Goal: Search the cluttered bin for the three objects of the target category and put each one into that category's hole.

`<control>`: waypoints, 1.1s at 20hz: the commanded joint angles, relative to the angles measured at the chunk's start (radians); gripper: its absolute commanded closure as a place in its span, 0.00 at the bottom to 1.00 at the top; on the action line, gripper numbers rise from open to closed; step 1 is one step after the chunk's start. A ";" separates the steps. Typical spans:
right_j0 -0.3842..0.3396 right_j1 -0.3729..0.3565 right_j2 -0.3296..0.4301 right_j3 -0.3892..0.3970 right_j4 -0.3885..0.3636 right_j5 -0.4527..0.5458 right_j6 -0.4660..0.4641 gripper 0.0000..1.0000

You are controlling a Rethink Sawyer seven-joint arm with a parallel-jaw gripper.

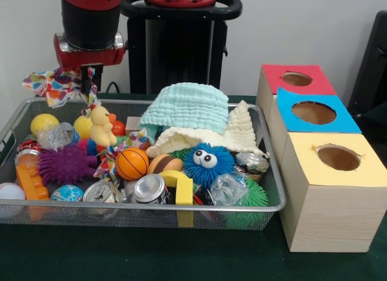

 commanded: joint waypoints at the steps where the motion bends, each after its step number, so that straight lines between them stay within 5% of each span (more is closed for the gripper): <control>1: 0.029 -0.035 0.020 0.091 0.058 0.082 -0.021 1.00; 22: 0.080 -0.050 -0.027 0.153 0.113 0.003 0.067 1.00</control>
